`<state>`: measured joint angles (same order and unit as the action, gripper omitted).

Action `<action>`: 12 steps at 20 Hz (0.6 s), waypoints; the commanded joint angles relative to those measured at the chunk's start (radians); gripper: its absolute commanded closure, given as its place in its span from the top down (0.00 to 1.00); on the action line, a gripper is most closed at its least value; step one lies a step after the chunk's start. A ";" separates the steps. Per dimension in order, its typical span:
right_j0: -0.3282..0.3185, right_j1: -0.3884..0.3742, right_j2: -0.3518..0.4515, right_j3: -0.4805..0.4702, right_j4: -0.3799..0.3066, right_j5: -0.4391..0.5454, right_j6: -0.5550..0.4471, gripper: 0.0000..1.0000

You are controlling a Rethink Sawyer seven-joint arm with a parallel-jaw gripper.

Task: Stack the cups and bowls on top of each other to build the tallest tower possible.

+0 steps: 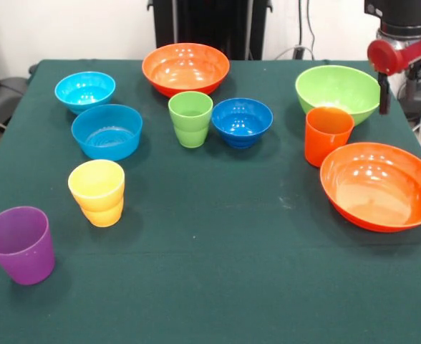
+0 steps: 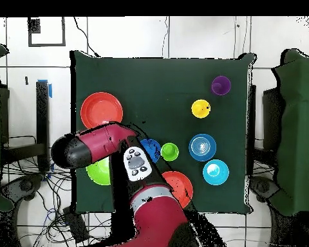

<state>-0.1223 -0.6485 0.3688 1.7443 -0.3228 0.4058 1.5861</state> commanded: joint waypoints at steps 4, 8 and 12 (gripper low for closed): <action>0.021 0.069 0.023 -0.080 -0.040 0.052 0.016 1.00; 0.019 0.083 0.015 -0.075 -0.054 0.038 0.012 1.00; 0.017 0.112 0.012 -0.081 -0.068 0.023 0.003 1.00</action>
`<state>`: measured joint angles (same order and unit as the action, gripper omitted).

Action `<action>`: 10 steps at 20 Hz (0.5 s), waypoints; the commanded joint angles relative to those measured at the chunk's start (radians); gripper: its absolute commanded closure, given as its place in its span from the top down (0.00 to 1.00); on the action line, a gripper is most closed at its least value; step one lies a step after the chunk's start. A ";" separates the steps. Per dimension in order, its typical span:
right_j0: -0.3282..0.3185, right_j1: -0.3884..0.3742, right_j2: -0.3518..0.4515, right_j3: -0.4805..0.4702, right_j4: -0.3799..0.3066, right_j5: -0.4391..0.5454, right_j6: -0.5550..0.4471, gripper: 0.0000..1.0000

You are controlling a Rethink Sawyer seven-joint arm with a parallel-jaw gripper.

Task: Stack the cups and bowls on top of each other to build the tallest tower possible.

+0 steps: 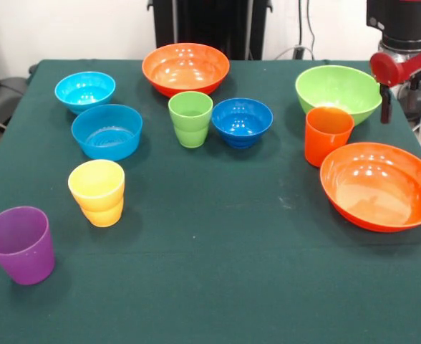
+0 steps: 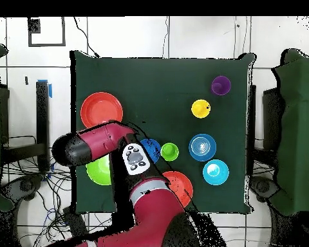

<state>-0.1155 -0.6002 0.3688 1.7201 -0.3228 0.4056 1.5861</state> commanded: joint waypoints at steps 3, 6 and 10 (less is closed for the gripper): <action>0.005 0.082 0.011 -0.060 -0.073 -0.004 0.008 1.00; 0.003 0.087 0.010 -0.064 -0.078 -0.021 0.008 1.00; 0.009 0.084 0.004 -0.061 -0.089 -0.054 0.019 1.00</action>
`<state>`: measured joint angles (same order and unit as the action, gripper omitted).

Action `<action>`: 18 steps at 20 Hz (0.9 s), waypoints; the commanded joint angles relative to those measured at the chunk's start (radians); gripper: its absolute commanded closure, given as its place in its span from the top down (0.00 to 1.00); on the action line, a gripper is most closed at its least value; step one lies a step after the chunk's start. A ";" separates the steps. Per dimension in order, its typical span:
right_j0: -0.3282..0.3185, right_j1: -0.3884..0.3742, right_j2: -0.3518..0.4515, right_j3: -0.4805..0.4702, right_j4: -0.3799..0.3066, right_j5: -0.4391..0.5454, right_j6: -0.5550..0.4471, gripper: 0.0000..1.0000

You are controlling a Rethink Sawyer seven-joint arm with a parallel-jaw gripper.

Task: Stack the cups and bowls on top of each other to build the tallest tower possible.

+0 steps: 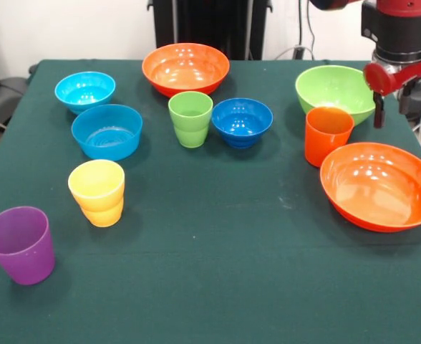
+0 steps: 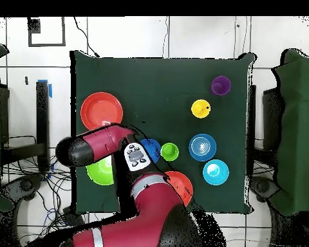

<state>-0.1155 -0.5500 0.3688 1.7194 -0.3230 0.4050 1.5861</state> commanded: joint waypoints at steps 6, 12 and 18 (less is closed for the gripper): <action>0.019 0.011 0.006 -0.055 -0.105 -0.132 0.048 1.00; 0.000 -0.005 0.053 -0.033 -0.121 -0.100 -0.010 1.00; -0.024 0.020 0.122 -0.069 -0.162 0.014 -0.155 1.00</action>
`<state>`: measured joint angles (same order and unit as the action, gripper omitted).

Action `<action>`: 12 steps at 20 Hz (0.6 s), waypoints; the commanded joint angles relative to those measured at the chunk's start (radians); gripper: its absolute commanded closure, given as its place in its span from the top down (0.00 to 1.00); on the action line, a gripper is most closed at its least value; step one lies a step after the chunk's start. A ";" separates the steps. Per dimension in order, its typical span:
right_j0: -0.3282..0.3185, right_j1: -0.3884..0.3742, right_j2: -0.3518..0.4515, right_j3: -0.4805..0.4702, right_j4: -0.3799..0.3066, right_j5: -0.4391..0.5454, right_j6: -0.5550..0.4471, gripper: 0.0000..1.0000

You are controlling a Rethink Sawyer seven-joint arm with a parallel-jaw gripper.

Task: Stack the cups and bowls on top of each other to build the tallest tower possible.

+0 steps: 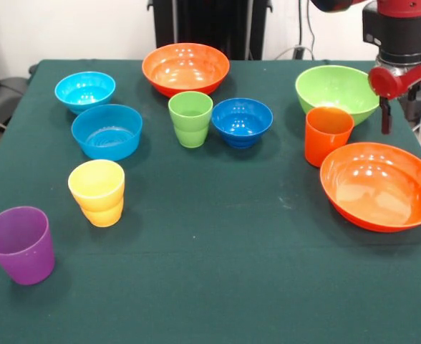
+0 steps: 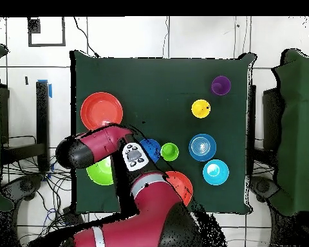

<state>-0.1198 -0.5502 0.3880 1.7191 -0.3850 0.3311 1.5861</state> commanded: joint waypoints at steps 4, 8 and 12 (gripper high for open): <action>-0.032 0.033 0.143 -0.092 -0.152 0.139 -0.252 1.00; -0.050 0.042 0.177 -0.087 -0.204 0.155 -0.292 1.00; -0.073 0.064 0.215 -0.109 -0.244 0.206 -0.330 1.00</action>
<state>-0.1532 -0.5421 0.5034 1.6902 -0.5084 0.3831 1.5859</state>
